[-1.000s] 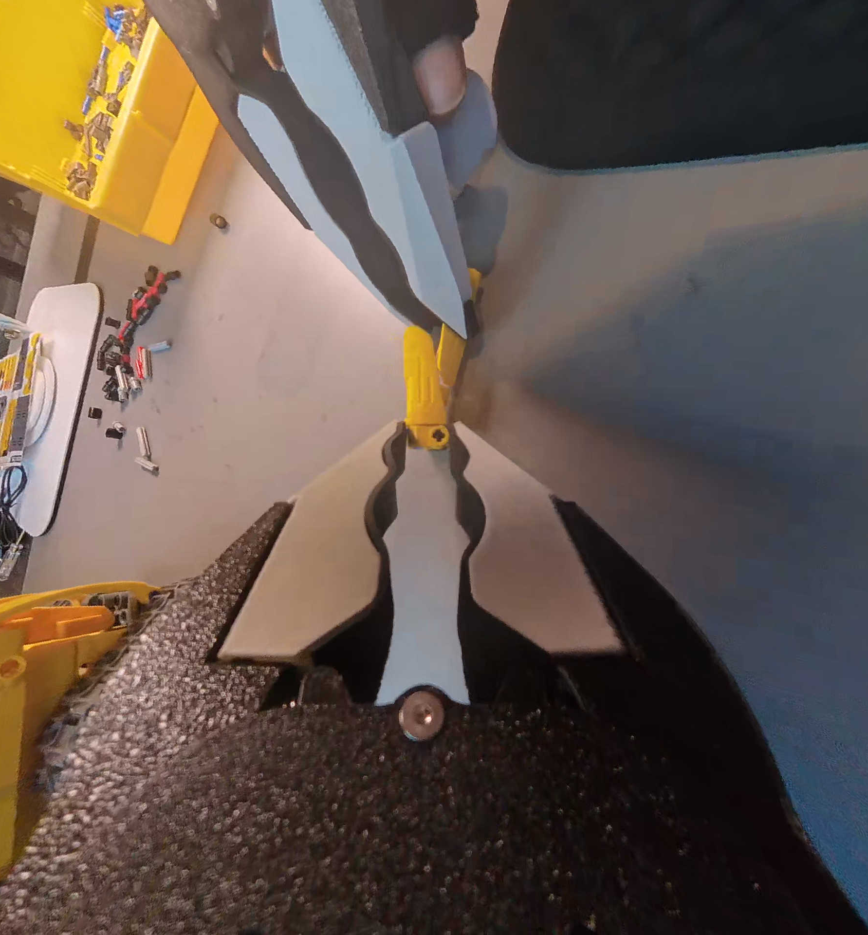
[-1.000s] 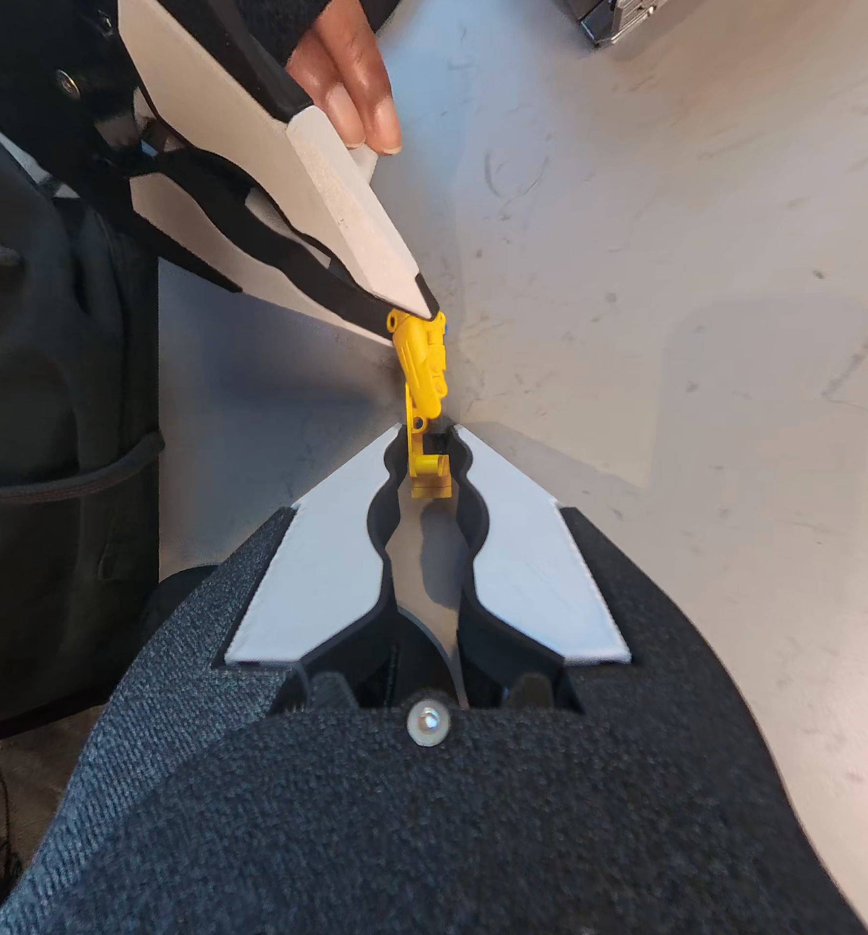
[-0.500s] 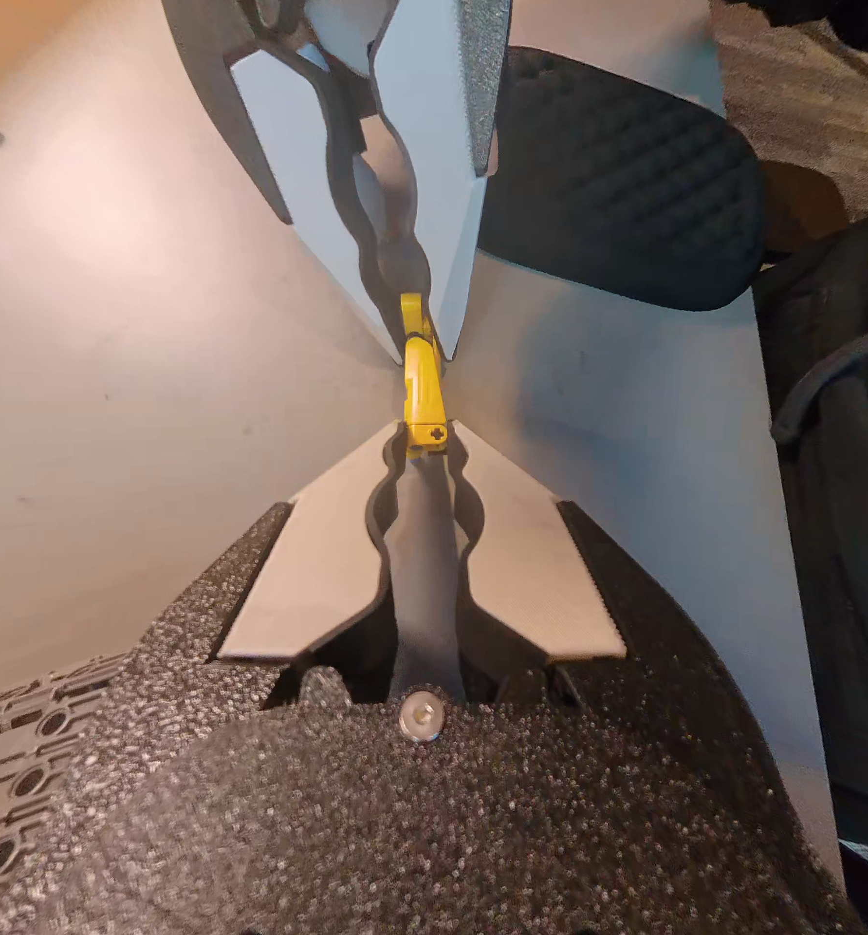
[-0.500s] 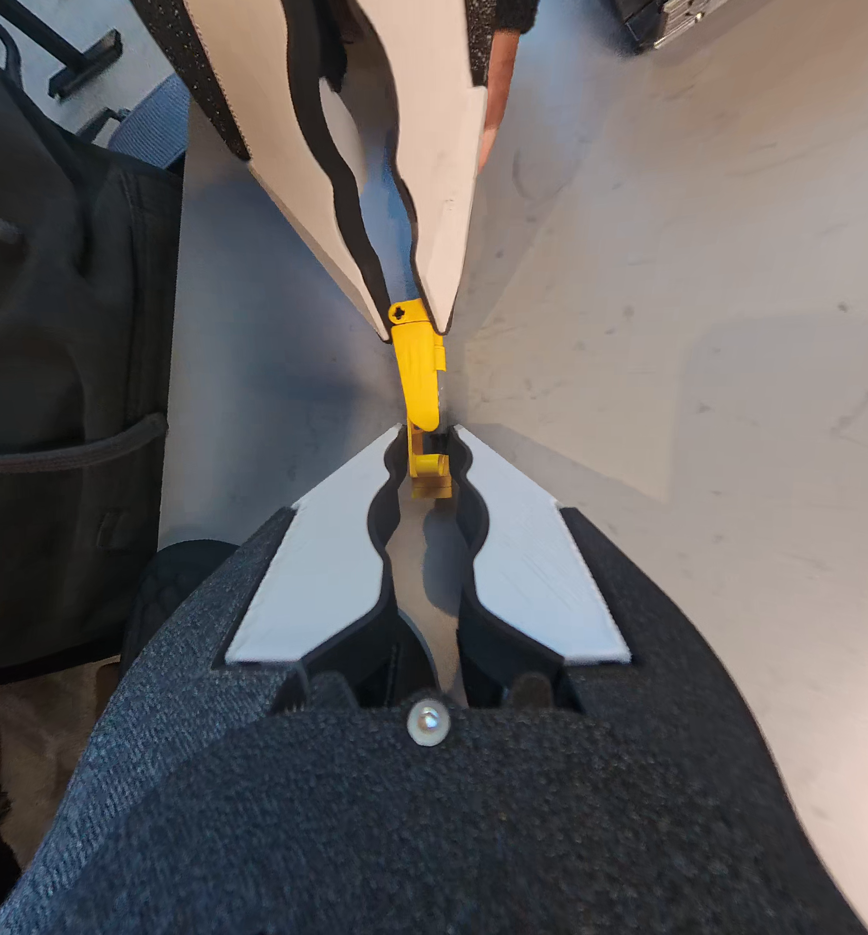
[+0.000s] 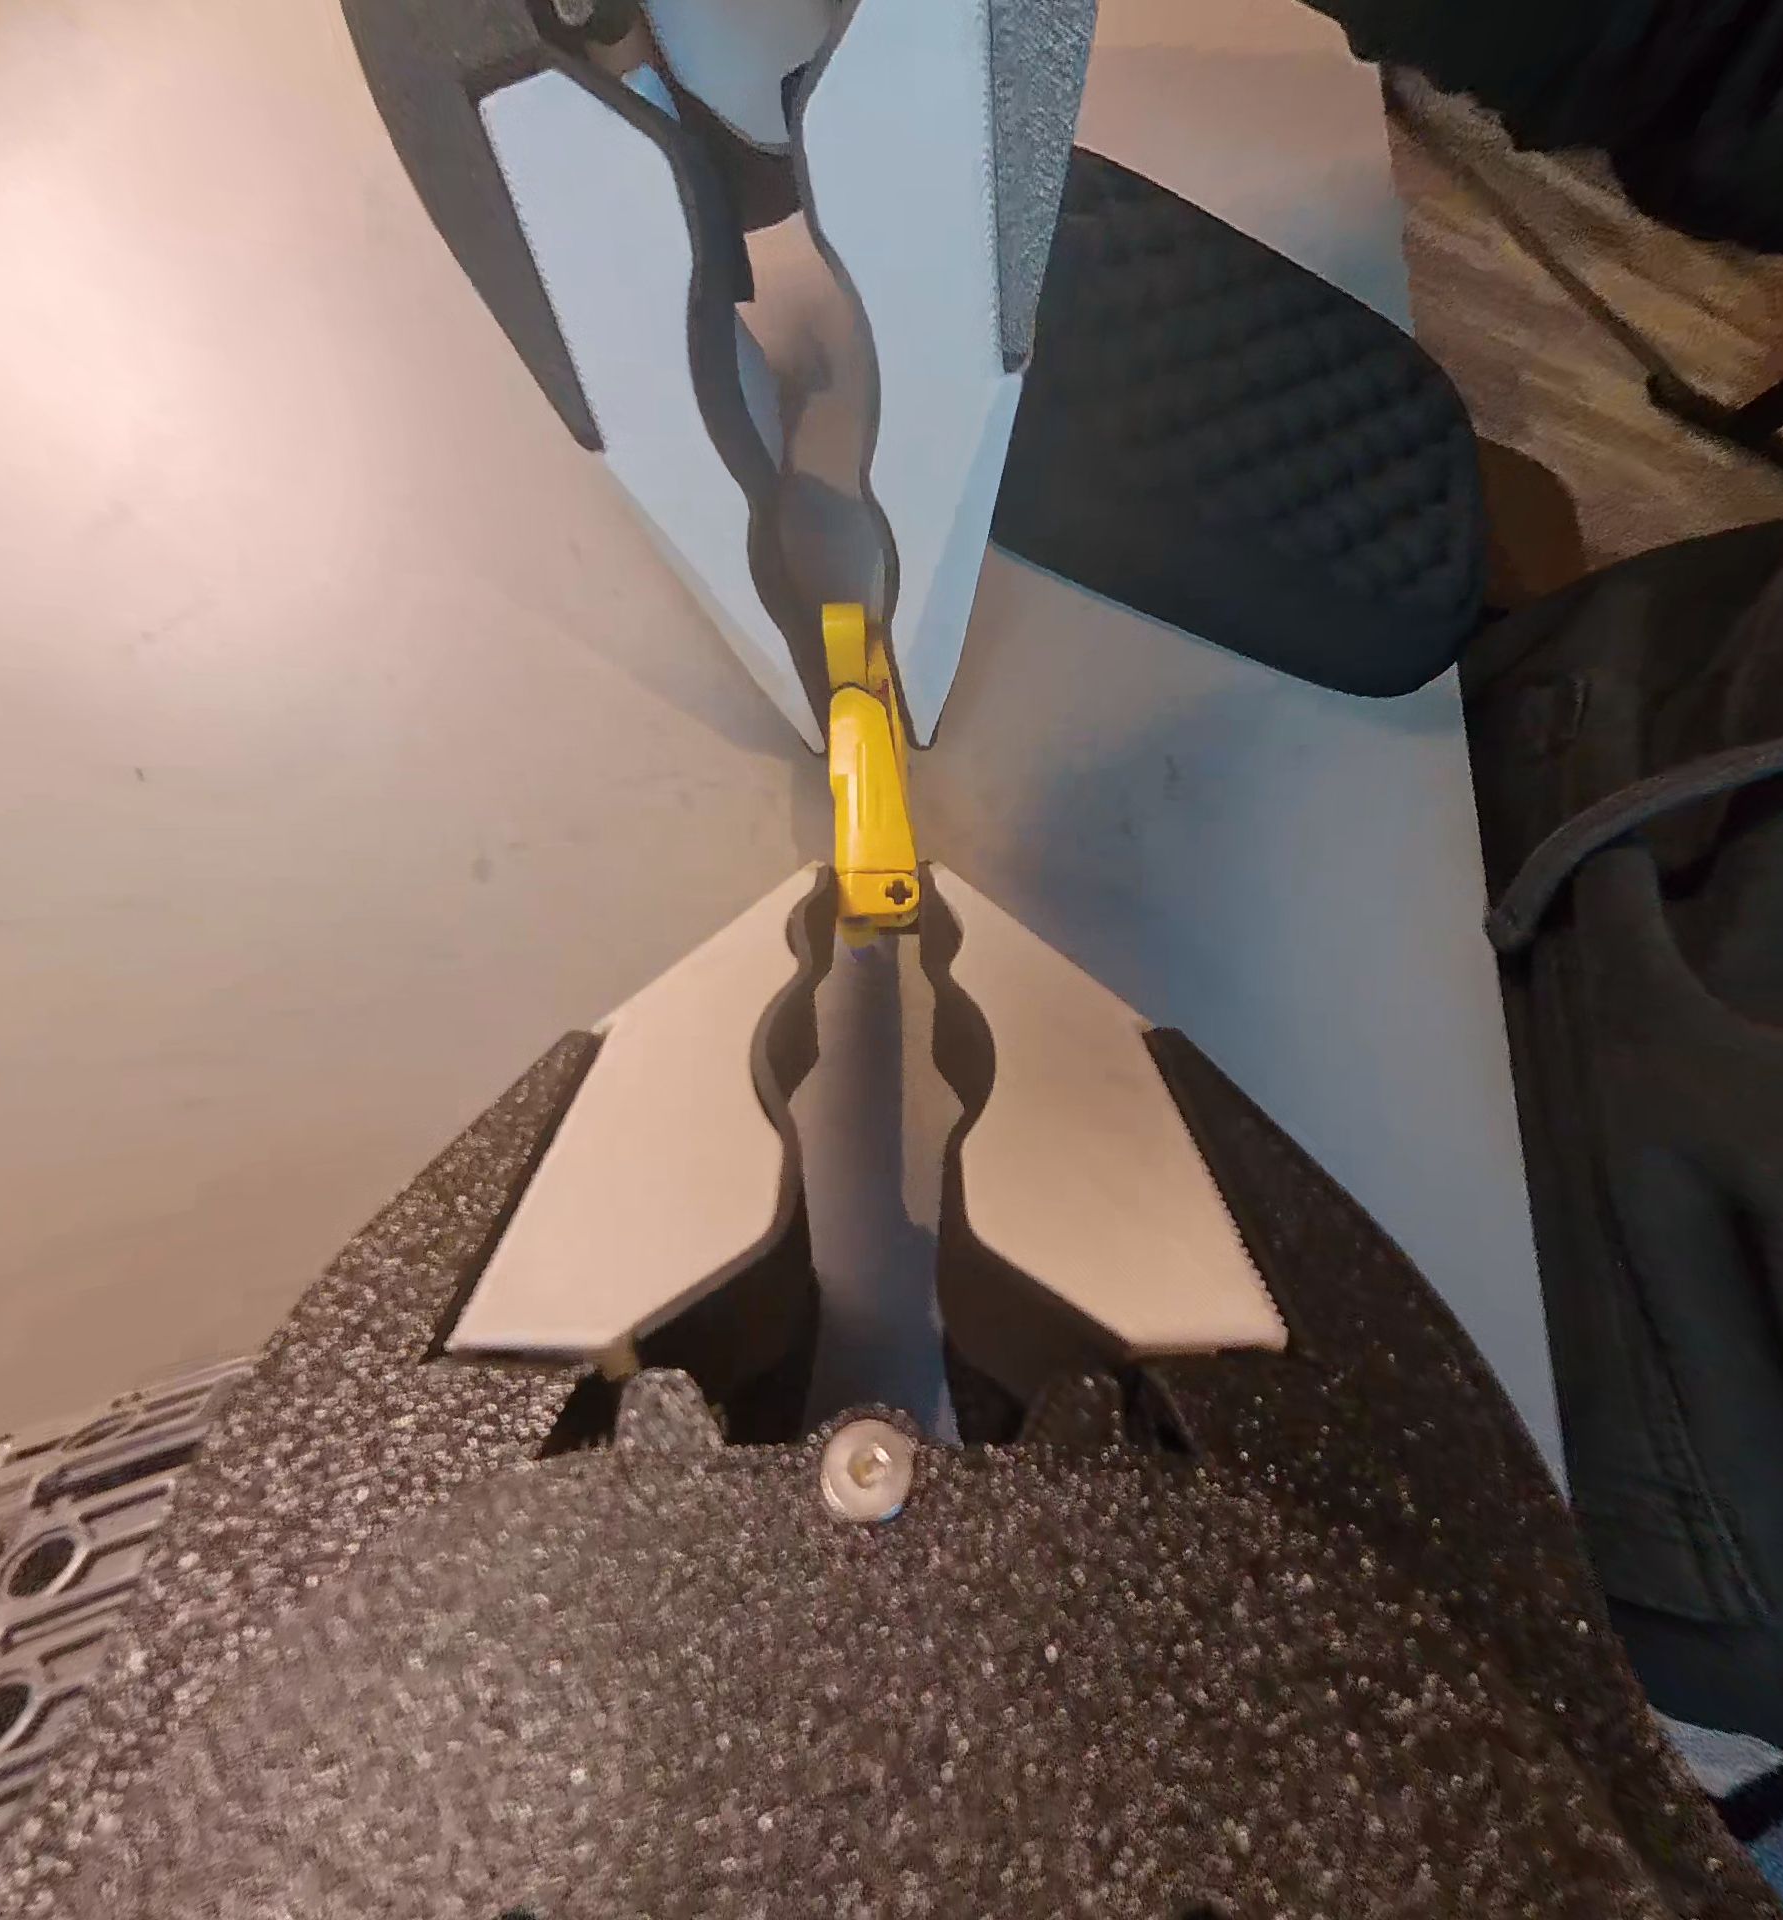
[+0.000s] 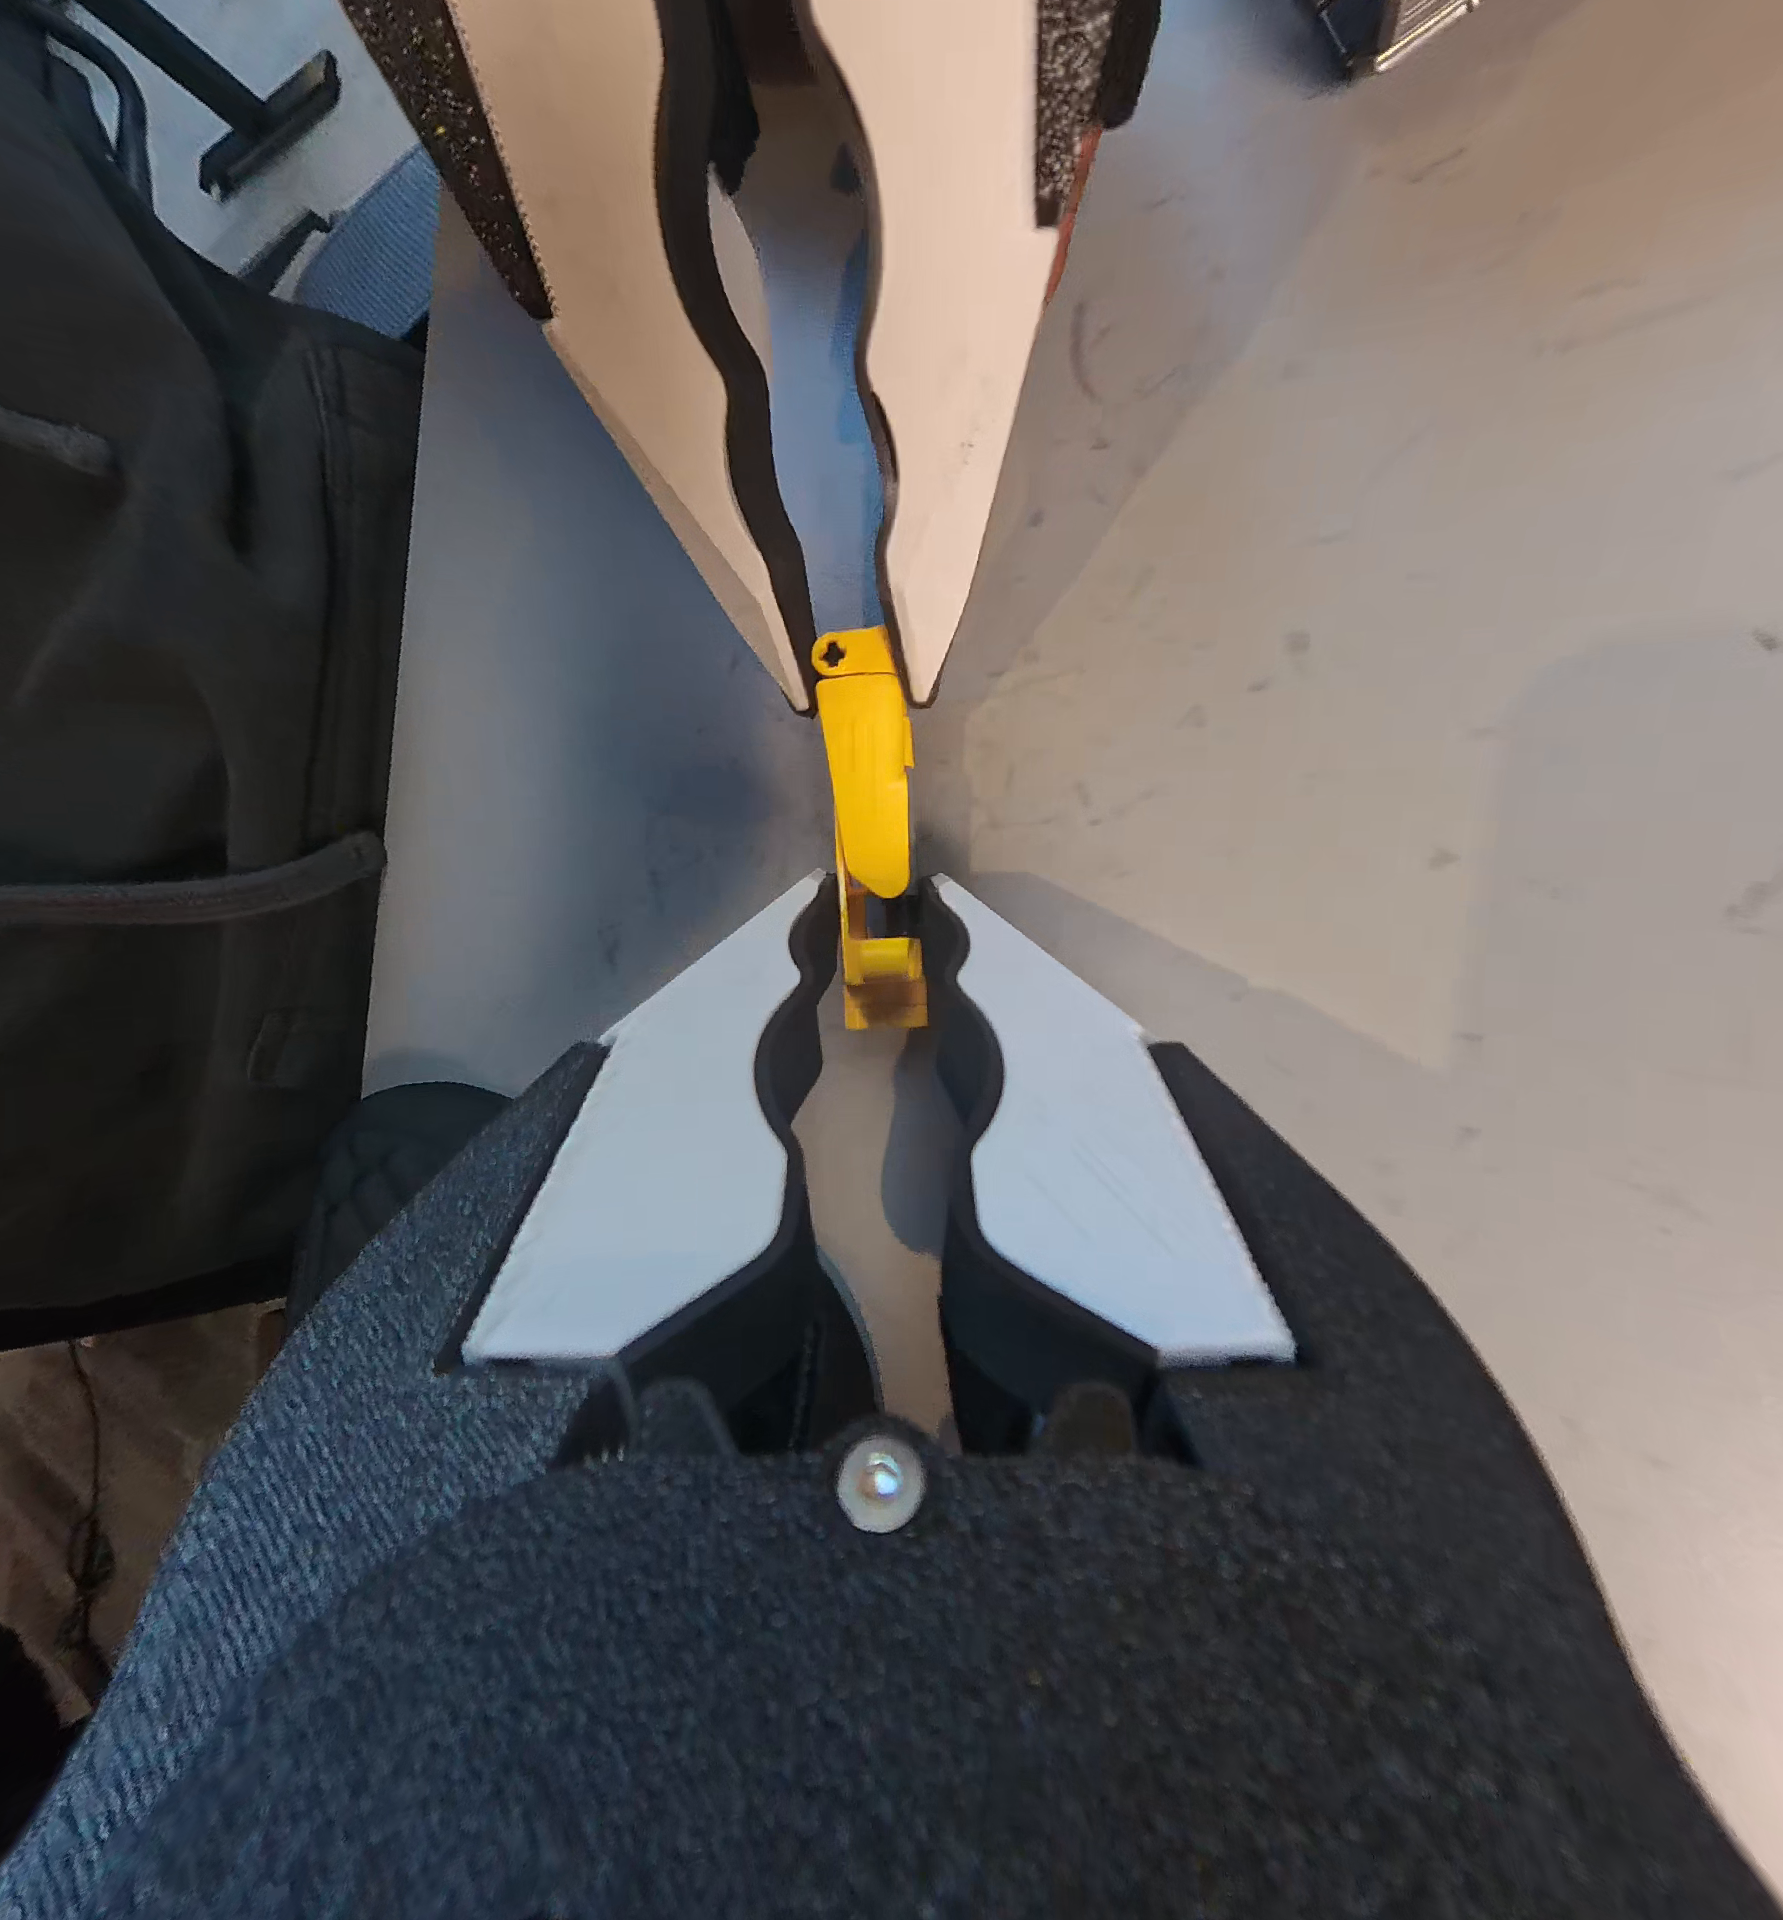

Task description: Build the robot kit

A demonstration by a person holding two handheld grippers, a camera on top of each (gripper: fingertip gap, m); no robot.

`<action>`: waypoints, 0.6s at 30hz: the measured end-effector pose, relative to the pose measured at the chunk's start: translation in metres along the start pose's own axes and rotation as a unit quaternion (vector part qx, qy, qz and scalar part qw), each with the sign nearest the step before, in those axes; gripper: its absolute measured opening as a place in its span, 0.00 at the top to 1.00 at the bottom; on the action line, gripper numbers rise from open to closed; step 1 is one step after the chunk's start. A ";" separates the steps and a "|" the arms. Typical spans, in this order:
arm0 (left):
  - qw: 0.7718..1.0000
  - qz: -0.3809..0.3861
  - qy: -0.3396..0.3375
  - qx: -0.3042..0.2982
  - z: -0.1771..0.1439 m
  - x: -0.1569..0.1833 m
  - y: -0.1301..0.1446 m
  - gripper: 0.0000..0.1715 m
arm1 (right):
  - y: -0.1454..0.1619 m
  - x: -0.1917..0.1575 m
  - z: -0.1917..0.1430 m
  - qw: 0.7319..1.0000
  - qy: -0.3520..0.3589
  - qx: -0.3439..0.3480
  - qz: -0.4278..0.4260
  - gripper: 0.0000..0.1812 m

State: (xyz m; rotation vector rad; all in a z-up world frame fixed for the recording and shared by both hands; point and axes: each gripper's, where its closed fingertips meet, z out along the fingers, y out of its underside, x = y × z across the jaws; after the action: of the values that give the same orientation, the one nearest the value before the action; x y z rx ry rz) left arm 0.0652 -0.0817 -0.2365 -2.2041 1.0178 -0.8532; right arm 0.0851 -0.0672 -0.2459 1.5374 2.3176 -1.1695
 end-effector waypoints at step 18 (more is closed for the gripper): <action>0.988 -0.140 0.053 0.033 0.007 -0.001 -0.007 0.91 | 0.014 0.011 -0.044 0.943 0.314 0.072 0.076 0.63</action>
State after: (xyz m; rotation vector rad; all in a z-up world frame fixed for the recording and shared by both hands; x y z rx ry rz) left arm 0.0729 -0.0749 -0.2364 -2.2986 0.7232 -1.1218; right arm 0.1047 -0.0279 -0.2283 2.3837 2.4264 -0.9170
